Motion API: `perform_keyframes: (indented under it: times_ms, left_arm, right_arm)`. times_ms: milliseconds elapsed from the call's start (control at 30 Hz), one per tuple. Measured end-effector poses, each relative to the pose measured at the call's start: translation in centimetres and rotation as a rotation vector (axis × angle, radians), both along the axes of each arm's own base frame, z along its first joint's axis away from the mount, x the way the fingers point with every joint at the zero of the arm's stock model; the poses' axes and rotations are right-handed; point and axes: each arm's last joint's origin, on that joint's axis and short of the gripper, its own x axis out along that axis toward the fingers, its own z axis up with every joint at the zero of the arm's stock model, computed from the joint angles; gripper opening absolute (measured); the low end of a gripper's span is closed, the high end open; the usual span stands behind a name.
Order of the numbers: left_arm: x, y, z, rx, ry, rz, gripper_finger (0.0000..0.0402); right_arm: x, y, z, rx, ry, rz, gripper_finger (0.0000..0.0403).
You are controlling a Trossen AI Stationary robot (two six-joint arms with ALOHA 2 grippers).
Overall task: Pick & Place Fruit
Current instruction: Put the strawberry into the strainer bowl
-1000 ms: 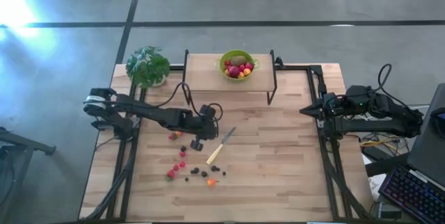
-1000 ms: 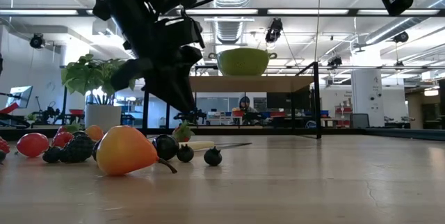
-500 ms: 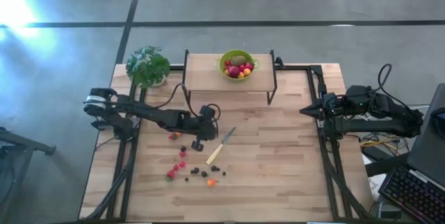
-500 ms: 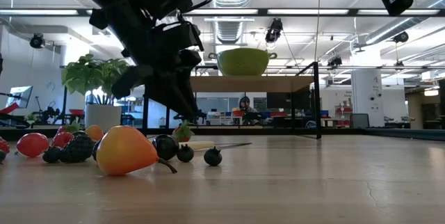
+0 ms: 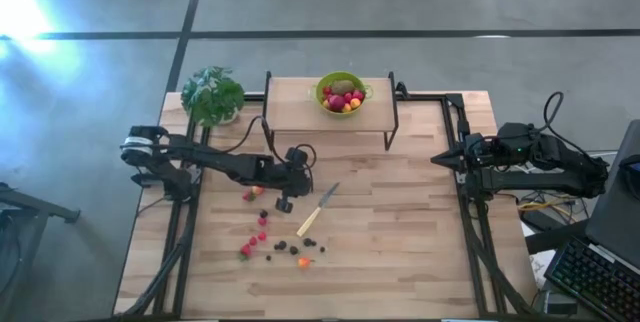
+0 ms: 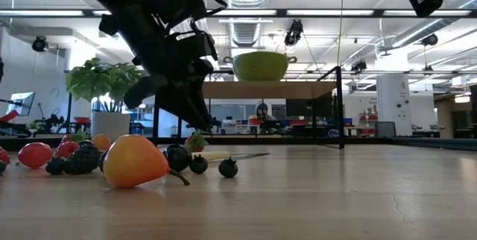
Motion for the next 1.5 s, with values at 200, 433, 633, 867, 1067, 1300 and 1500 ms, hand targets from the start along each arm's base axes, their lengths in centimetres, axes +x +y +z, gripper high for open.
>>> perform_keyframes:
  times_ms: [200, 433, 633, 867, 1067, 1300, 1500]
  left_arm:
    - [0.0, -0.1, -0.3, -0.026, 0.014, -0.015, 0.0083]
    - [0.3, -0.1, -1.7, -0.023, 0.053, -0.011, 0.0083]
    - [0.4, 0.1, -2.2, 0.032, 0.07, 0.032, 0.0077]
    - [0.4, 0.2, -2.2, 0.038, 0.069, 0.036, 0.0014]
    - [0.4, 0.2, -2.2, 0.038, 0.069, 0.035, 0.0013]
    - [0.4, 0.2, -2.2, 0.037, 0.069, 0.036, 0.0008]
    - [0.5, 0.1, -2.0, 0.037, 0.065, 0.035, 0.0005]
  right_arm:
    - [0.0, 0.0, 0.0, 0.0, 0.0, 0.0, 0.0008]
    - [0.0, 0.0, 0.0, 0.0, 0.0, 0.0, 0.0008]
    - [0.0, 0.0, 0.0, 0.0, 0.0, 0.0, 0.0008]
    - [0.0, 0.0, 0.0, 0.0, 0.0, 0.0, 0.0008]
    - [0.0, 0.0, 0.0, 0.0, 0.0, 0.0, 0.0008]
    - [0.0, 0.0, 0.0, 0.0, 0.0, 0.0, 0.0008]
    - [0.0, 0.0, 0.0, 0.0, 0.0, 0.0, 0.0008]
